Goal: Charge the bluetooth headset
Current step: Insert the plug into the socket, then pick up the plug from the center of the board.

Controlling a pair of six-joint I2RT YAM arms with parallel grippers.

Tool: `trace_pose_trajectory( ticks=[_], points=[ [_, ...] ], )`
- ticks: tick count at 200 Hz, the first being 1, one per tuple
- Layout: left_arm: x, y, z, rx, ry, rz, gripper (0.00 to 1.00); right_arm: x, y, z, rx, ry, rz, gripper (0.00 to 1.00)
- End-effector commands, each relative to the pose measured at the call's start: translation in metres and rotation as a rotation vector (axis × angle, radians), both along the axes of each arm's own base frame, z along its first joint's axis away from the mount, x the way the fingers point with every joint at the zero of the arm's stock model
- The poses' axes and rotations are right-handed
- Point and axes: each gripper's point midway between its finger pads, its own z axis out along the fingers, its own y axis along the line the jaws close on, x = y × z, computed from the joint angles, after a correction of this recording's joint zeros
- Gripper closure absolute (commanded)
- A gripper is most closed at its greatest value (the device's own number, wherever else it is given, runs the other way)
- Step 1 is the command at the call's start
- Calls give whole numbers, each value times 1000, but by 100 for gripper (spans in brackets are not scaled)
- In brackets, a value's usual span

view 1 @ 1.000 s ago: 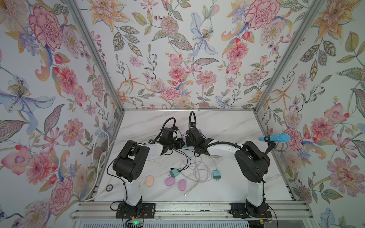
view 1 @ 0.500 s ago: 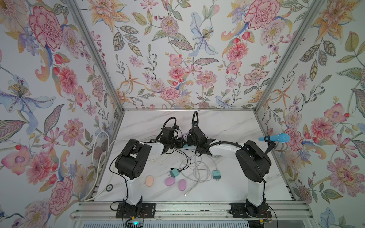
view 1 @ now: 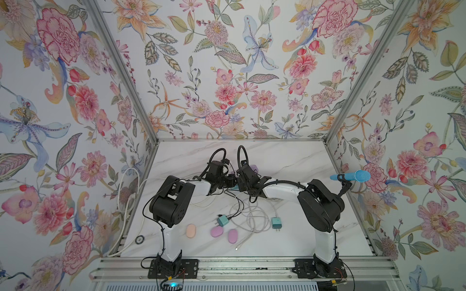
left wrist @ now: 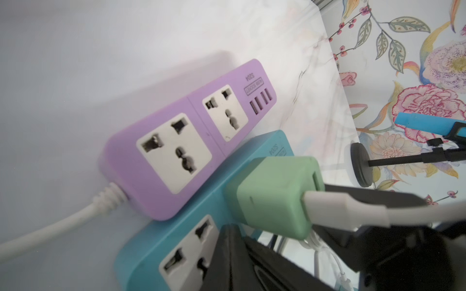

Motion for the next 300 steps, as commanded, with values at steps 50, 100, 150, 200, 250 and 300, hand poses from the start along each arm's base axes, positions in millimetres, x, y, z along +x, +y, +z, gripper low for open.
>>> trace_pose_trajectory(
  ticks=[50, 100, 150, 200, 250, 300],
  points=[
    [10, 14, 20, 22, -13, 18, 100, -43, 8, 7, 59, 165, 42, 38],
    [24, 32, 55, 28, -86, 43, 100, -79, 37, 58, 193, 211, 168, 36],
    [8, 62, 78, 89, -134, 69, 98, -139, 67, 85, 296, 293, 363, 37],
    [-12, 82, 99, 127, -190, 95, 85, -205, 5, 76, 142, 381, 252, 36],
    [-12, 95, 120, 122, -229, 108, 46, -224, -106, 37, -27, 446, -11, 30],
    [-14, 91, 130, 85, -245, 103, 37, -208, -156, 5, -106, 493, -141, 27]
  ],
)
